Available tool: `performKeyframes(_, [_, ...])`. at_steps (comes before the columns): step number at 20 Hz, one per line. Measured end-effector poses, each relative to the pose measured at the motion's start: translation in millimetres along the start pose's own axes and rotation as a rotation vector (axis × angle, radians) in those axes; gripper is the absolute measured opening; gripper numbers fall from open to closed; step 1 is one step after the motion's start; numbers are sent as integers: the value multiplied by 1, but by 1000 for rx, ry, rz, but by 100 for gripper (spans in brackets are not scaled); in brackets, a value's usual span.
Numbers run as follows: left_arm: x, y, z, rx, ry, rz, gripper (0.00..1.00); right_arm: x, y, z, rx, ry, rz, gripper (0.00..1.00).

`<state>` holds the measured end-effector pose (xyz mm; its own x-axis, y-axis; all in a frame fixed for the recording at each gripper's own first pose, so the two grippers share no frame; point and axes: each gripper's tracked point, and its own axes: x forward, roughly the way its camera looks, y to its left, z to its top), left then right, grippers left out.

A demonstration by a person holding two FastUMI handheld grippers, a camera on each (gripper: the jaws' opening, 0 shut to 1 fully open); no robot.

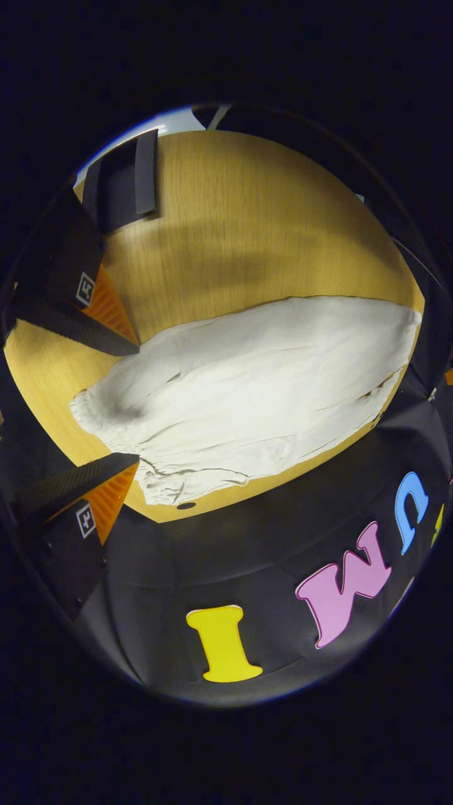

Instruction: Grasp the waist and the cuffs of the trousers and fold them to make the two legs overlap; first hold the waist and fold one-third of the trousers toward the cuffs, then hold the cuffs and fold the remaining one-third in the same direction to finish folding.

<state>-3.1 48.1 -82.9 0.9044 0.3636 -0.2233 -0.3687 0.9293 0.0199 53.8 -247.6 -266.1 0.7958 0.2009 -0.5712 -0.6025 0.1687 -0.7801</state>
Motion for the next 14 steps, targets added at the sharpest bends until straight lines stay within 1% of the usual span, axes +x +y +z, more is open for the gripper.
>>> performKeyframes(3, [-2, -2, -3, 9, 10, 4, 98, 9, -5, 3, -39, -4, -10, 94])
performKeyframes(5, [-4, -2, -6, 27, 22, 10, 98, 18, -10, 5, -50, 5, -14, 94])
performKeyframes(6, [-5, -1, -7, 42, 26, 15, 98, 24, -10, 5, -53, 16, -4, 94])
performKeyframes(7, [-5, 3, -10, 66, 34, 24, 98, 30, -10, 5, -57, 32, 7, 90])
performKeyframes(8, [-7, 9, -12, 96, 44, 39, 98, 34, -12, 5, -66, 50, 12, 84])
performKeyframes(9, [-7, 15, -18, 123, 56, 50, 98, 38, -12, 6, -82, 69, 15, 76])
performKeyframes(10, [-8, 20, -20, 146, 67, 55, 98, 43, -13, 7, -100, 82, 18, 72])
performKeyframes(11, [-10, 25, -24, 166, 80, 56, 98, 45, -12, 9, -110, 96, 32, 65])
performKeyframes(12, [-11, 30, -29, 181, 92, 53, 98, 50, -6, 10, -114, 110, 60, 67])
performKeyframes(13, [-10, 36, -34, 194, 107, 50, 98, 54, -5, 11, -118, 116, 80, 54])
performKeyframes(14, [-7, 40, -40, 202, 127, 45, 97, 52, -1, 10, -120, 123, 103, 46])
